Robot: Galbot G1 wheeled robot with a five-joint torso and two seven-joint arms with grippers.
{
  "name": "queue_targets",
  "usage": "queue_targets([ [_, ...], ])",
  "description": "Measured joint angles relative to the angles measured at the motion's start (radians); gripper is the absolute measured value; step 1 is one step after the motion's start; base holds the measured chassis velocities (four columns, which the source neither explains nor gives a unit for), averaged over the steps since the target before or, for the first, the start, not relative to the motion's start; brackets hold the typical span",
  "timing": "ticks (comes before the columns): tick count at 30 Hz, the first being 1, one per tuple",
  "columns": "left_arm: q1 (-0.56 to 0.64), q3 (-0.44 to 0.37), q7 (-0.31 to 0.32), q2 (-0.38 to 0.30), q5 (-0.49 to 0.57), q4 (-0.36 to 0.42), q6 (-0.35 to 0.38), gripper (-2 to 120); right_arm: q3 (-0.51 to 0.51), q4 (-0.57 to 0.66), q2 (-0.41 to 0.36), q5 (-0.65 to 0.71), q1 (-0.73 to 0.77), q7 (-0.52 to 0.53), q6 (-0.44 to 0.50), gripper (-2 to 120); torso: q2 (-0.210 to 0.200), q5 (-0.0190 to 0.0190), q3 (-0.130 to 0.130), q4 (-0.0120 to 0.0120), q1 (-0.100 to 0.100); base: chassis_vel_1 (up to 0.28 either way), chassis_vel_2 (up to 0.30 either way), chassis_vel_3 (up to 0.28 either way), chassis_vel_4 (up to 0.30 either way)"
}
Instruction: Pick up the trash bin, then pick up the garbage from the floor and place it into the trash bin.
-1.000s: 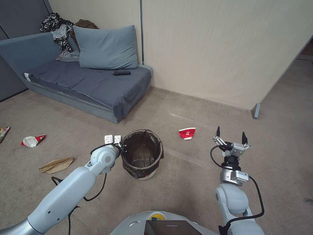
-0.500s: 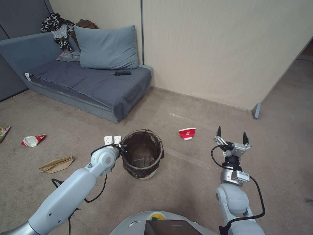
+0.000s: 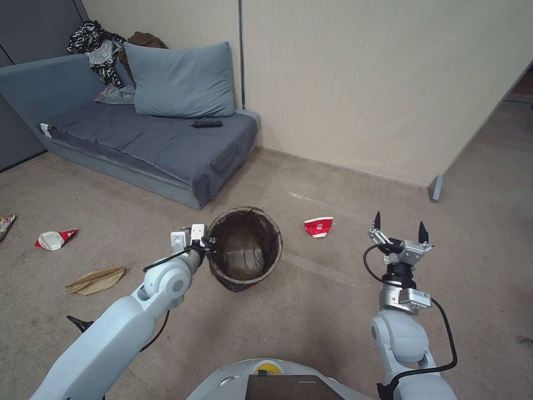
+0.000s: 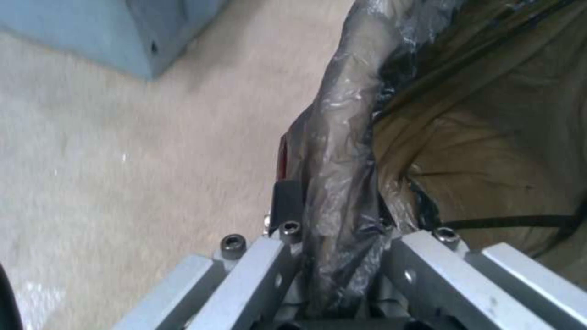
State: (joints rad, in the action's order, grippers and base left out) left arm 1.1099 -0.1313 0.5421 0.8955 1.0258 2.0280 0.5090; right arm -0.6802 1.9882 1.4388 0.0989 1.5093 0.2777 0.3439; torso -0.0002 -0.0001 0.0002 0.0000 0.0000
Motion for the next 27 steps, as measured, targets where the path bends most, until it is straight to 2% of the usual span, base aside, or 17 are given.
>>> queue_targets([
  [2, 0.036, -0.039, -0.035, -0.01, -0.045, 0.041, -0.017, 2, -0.004, 0.005, -0.011, 0.01, 0.003, 0.0, -0.004, 100, 0.0, 0.0, 0.0, 0.0, 0.0, 0.0, 0.0, 0.0, 0.0],
  [7, 0.104, -0.103, -0.088, -0.011, -0.149, 0.089, -0.057, 2, -0.013, 0.017, -0.026, 0.025, 0.006, -0.001, -0.013, 100, 0.0, 0.0, 0.0, 0.0, 0.0, 0.0, 0.0, 0.0, 0.0],
  [8, 0.136, -0.125, -0.103, -0.003, -0.197, 0.107, -0.074, 2, -0.015, 0.025, -0.029, 0.031, 0.008, -0.001, -0.023, 100, 0.0, 0.0001, 0.0, 0.0, 0.0, 0.0, 0.0, 0.0, 0.0],
  [10, 0.161, -0.137, -0.112, 0.008, -0.227, 0.121, -0.083, 2, -0.016, 0.03, -0.031, 0.033, 0.01, -0.001, -0.028, 100, 0.0, 0.0002, 0.0, 0.0, 0.0, 0.0, 0.0, 0.0, 0.0],
  [12, 0.23, -0.158, -0.122, 0.046, -0.273, 0.159, -0.094, 2, -0.017, 0.039, -0.032, 0.035, 0.015, -0.001, -0.042, 100, 0.0, 0.0, 0.0, 0.0, 0.0, 0.0, 0.0, 0.0, 0.0],
  [14, 0.256, -0.162, -0.125, 0.061, -0.296, 0.169, -0.099, 2, -0.017, 0.041, -0.032, 0.035, 0.017, -0.001, -0.047, 100, 0.0, 0.0001, 0.0, -0.0001, 0.0, 0.0, 0.0, 0.0, 0.0],
  [15, 0.293, -0.166, -0.135, 0.08, -0.354, 0.181, -0.117, 2, -0.016, 0.044, -0.032, 0.035, 0.02, -0.001, -0.053, 100, 0.0, 0.0, 0.0, -0.0001, 0.0, 0.0, 0.0, 0.0, 0.0],
  [16, 0.293, -0.166, -0.135, 0.08, -0.354, 0.181, -0.117, 2, -0.016, 0.044, -0.032, 0.035, 0.02, -0.001, -0.053, 100, 0.0, 0.0, 0.0, -0.0001, 0.0, 0.0, 0.0, 0.0, 0.0],
  [18, 0.354, -0.167, -0.149, 0.107, -0.44, 0.201, -0.145, 2, -0.016, 0.047, -0.033, 0.034, 0.026, -0.001, -0.06, 100, 0.0, 0.0002, 0.0, 0.0, 0.0, 0.0, 0.0, 0.0, 0.0],
  [27, 0.447, -0.164, -0.166, 0.185, -0.558, 0.206, -0.191, 2, -0.013, 0.049, -0.034, 0.019, 0.045, -0.002, -0.061, 100, 0.0, 0.0002, 0.0, 0.0, 0.0, 0.0, 0.0, 0.0, 0.0],
])
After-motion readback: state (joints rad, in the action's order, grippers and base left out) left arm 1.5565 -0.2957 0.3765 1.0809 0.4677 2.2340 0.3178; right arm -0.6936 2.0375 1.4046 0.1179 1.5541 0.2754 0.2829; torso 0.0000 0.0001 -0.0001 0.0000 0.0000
